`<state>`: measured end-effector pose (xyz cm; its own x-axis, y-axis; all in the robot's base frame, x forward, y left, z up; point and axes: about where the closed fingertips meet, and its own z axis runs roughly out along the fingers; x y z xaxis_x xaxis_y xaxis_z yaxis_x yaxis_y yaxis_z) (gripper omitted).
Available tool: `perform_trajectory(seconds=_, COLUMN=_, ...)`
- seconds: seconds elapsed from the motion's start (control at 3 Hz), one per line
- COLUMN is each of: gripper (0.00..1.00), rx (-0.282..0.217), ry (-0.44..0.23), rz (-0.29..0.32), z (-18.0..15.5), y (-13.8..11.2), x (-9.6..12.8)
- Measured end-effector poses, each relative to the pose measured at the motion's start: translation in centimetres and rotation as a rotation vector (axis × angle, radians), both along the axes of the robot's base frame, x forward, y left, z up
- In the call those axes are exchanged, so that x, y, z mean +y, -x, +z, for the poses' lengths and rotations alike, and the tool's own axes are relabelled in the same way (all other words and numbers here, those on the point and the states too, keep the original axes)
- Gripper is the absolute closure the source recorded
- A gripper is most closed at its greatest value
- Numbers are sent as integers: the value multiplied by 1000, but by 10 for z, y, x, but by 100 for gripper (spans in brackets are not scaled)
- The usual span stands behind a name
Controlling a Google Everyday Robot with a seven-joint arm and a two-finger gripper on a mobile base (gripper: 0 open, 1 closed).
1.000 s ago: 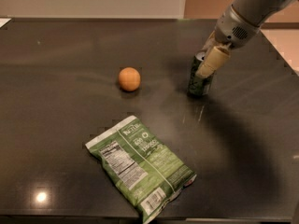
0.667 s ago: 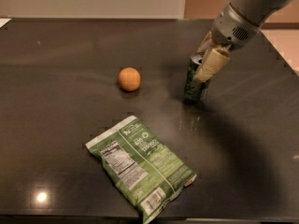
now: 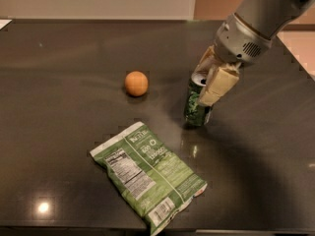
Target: Move green can near green jalapeno chip bag
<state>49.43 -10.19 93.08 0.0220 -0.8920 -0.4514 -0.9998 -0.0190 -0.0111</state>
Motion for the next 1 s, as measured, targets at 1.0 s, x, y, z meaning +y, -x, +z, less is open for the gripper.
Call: perform_trajectory(seconds=1.0, gripper=82, rx=11, ry=28, rz=98, z=-15, y=42, x=20)
